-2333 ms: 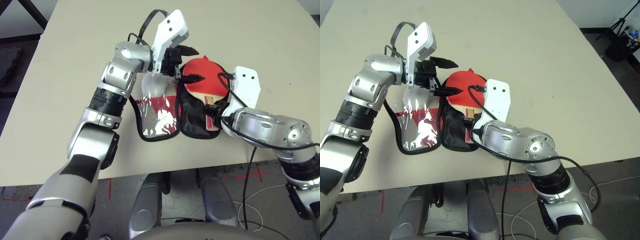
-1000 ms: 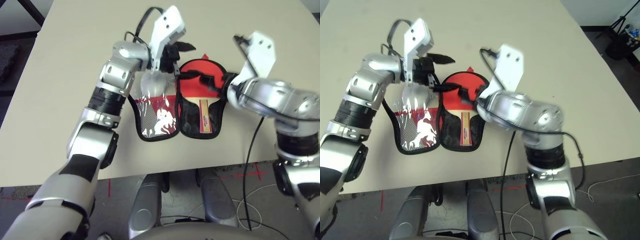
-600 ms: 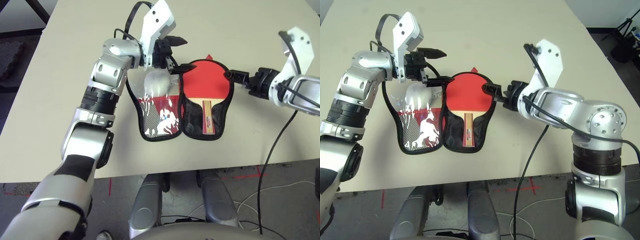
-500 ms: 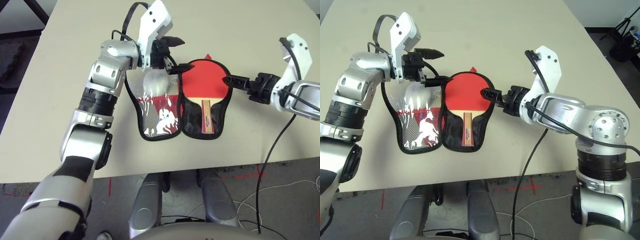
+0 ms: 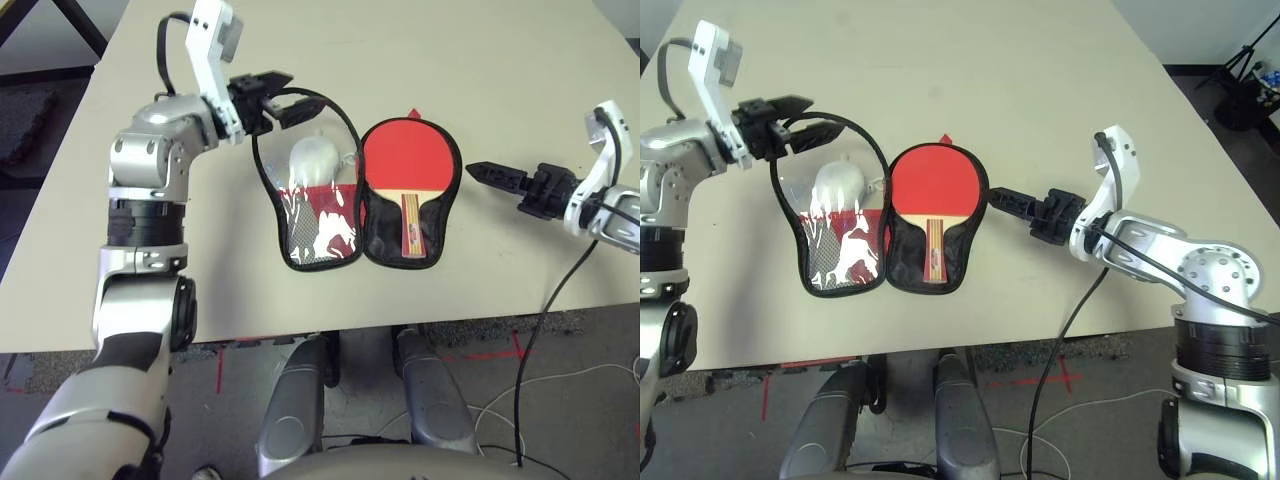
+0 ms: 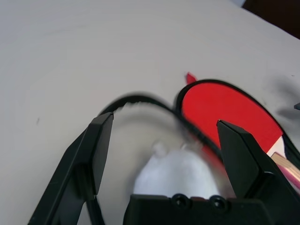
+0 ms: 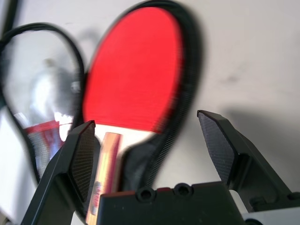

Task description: Store the ping-pong paddle in its case and zip it.

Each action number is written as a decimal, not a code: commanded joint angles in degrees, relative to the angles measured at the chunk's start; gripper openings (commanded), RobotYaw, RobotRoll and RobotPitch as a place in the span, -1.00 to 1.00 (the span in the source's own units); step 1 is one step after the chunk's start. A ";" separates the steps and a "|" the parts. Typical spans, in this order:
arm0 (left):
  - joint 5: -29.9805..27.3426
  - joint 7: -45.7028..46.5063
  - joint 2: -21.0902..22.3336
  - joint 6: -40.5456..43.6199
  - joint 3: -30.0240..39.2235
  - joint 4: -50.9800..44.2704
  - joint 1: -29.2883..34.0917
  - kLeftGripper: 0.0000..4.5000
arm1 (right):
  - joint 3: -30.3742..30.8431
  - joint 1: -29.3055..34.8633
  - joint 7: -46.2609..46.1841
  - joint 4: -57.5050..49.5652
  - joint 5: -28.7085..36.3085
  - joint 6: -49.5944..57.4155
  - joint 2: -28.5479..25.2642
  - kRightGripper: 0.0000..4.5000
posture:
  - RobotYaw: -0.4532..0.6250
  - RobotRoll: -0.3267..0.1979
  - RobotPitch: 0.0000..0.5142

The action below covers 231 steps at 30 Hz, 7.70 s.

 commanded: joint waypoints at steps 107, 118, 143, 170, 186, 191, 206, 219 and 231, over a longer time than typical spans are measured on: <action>-22.29 2.20 -22.91 27.54 -4.31 1.21 -10.51 0.99 | -15.69 -8.26 9.10 2.85 -21.54 15.64 7.82 1.00 | -0.31 0.25 -0.03; -23.19 5.73 -22.00 26.29 -0.64 -0.23 -9.47 0.99 | -17.79 -10.19 10.54 4.55 -20.10 23.45 3.76 1.00 | -0.30 0.25 -0.07; -16.93 -0.28 -14.49 16.15 -5.66 -4.02 -0.06 0.99 | -20.57 2.66 2.75 3.99 -7.24 32.84 7.24 1.00 | -0.24 0.25 -0.05; -21.94 8.49 -17.23 24.02 -3.69 -10.86 -1.99 0.99 | -9.49 3.74 -2.59 8.92 5.16 32.83 12.14 1.00 | -0.20 0.25 -0.03; -21.69 7.13 -16.08 21.81 -4.17 -8.40 -1.56 1.00 | -8.98 1.32 -2.16 11.95 -0.08 32.75 19.67 0.92 | -0.17 0.25 -0.01; -21.60 6.73 -15.73 21.55 -4.33 -8.30 -1.12 1.00 | -9.63 1.58 -1.99 11.75 -1.22 32.83 21.07 0.36 | -0.18 0.25 0.00; -21.87 7.40 -16.20 22.17 -4.41 -9.47 -0.92 1.00 | -12.61 0.47 -1.35 11.07 -5.02 32.80 19.91 -0.98 | -0.19 0.25 0.01; -22.34 8.87 -16.84 23.07 -4.33 -10.81 -0.52 1.00 | -8.45 8.49 0.53 5.17 4.89 32.84 5.56 -0.98 | -0.22 0.25 0.03; -22.09 8.44 -16.94 22.77 -4.77 -9.80 -1.09 1.00 | -3.35 20.36 -6.81 -4.49 26.72 24.24 -5.70 -0.98 | -0.26 0.25 0.03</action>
